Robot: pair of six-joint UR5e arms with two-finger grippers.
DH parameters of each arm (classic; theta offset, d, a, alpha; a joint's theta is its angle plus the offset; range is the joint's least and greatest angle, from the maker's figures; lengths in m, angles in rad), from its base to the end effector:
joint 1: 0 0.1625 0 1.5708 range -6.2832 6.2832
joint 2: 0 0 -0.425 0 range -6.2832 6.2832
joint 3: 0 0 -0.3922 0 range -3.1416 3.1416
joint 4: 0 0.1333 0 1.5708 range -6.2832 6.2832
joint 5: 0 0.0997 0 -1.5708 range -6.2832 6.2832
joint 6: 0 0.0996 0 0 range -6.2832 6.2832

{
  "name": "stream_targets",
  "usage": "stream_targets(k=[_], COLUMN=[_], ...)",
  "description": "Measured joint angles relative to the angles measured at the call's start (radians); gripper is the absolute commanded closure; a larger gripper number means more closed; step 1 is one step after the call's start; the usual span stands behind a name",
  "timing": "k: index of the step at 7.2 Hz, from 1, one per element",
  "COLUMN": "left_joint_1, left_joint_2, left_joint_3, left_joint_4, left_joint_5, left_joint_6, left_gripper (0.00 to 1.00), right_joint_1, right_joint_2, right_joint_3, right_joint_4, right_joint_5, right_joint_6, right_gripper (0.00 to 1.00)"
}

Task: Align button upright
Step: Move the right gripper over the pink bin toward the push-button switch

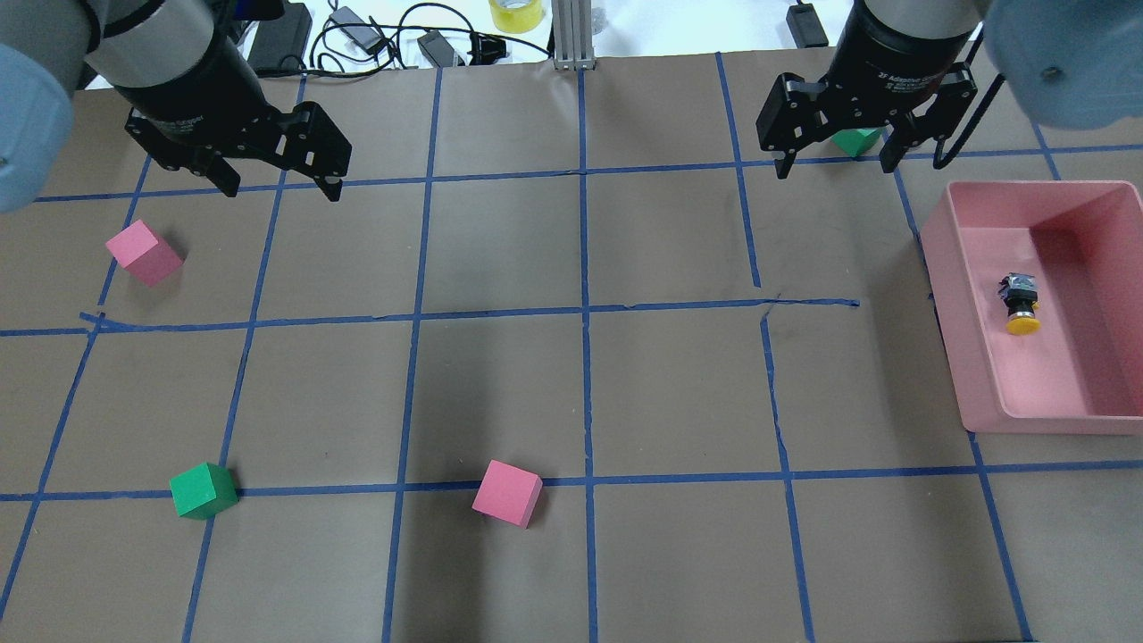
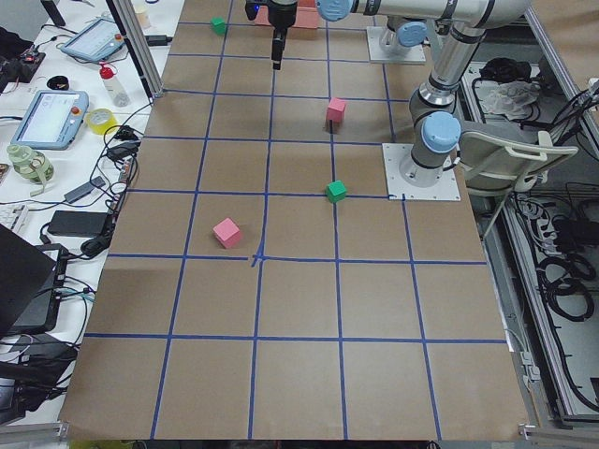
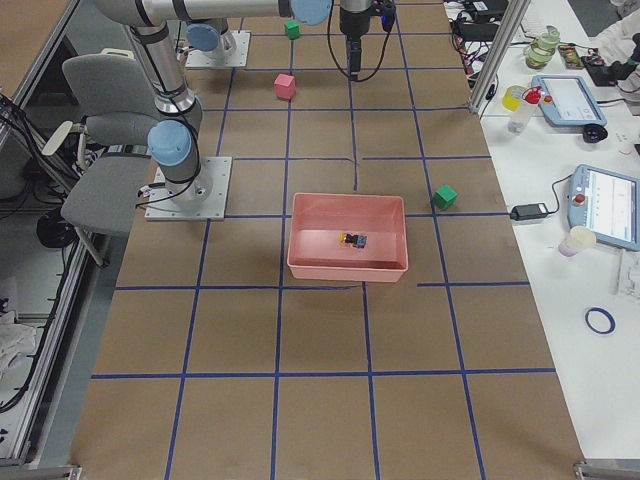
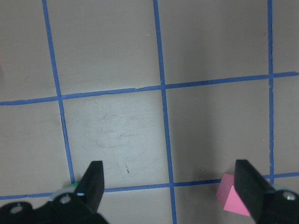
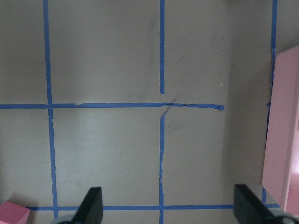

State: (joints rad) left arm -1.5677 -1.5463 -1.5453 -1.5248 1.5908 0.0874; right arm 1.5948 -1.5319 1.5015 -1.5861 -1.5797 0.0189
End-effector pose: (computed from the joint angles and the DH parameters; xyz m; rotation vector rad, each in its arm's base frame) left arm -0.1298 -0.4905 0.5174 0.1297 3.1111 -0.1480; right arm 0.1447 -0.5094 0.5042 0.0077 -3.1328 0.0719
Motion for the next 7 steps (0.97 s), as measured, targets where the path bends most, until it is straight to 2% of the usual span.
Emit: stream_targets(k=[7], left_joint_1=[0.000], left_joint_2=[0.000], left_joint_3=[0.001], left_joint_4=[0.000], left_joint_5=[0.000], left_joint_6=[0.000], left_gripper=[0.00], right_joint_1=[-0.041], right_joint_2=[0.013], right_joint_3=[-0.005], right_joint_4=[-0.002], right_joint_5=[-0.008], right_joint_6=[-0.016], right_gripper=[0.00])
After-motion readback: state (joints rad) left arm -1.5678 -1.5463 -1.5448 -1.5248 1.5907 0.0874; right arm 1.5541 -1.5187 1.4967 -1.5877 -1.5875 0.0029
